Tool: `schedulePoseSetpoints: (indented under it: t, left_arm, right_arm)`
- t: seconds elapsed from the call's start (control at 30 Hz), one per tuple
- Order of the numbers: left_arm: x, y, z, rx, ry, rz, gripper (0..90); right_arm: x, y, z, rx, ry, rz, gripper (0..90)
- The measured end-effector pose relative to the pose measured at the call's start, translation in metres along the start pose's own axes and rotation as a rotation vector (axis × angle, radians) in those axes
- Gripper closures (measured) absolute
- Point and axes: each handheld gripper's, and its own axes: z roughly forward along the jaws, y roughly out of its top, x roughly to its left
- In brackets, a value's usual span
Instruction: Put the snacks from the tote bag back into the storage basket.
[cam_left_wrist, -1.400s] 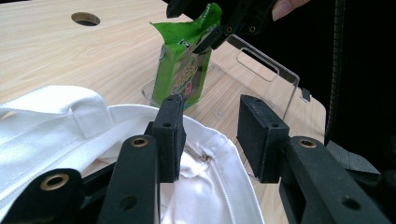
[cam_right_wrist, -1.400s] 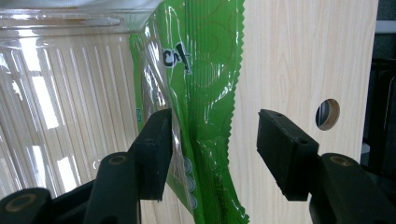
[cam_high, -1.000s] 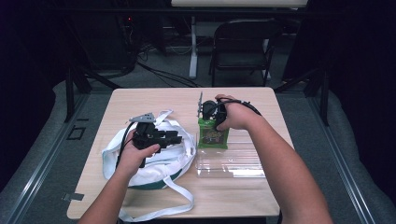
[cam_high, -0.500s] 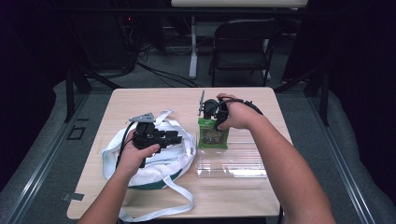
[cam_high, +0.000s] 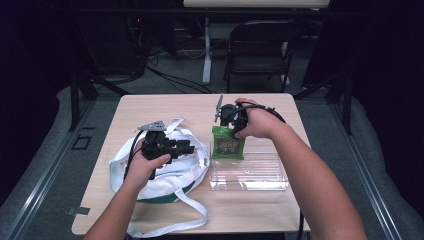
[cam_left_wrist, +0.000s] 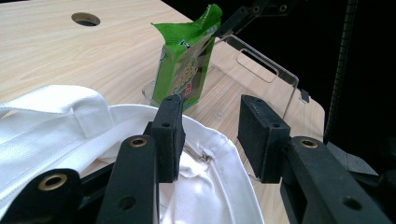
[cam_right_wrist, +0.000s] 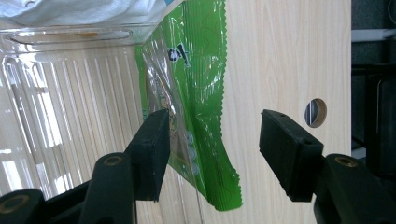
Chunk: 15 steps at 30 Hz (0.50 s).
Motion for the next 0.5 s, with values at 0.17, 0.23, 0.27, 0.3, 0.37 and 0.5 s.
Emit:
schedulePoseSetpoints:
  t: [0.17,0.23,0.27,0.3,0.37,0.5]
  left_arm:
    - [0.000,0.000,0.000,-0.001,0.000,0.000,60.3]
    - [0.001,0.000,-0.001,-0.002,0.002,0.000,60.3]
    - [0.001,0.000,-0.001,-0.004,0.003,0.000,60.3]
    - [0.001,0.000,-0.001,-0.003,0.003,0.000,60.3]
    - [0.001,0.000,-0.001,-0.003,0.004,0.000,60.3]
    - [0.001,0.000,-0.001,0.000,0.006,0.000,60.1]
  right_arm:
    - [0.002,-0.003,-0.008,-0.020,-0.007,0.004,43.2]
    - [0.003,-0.004,-0.011,-0.016,-0.009,-0.004,43.2]
    - [0.004,-0.005,-0.012,-0.022,-0.012,-0.001,43.2]
    - [0.005,-0.005,-0.014,-0.028,-0.014,0.001,43.2]
    - [0.005,-0.006,-0.017,-0.035,-0.015,0.004,43.1]
    - [0.007,-0.010,-0.024,-0.047,-0.020,0.012,42.9]
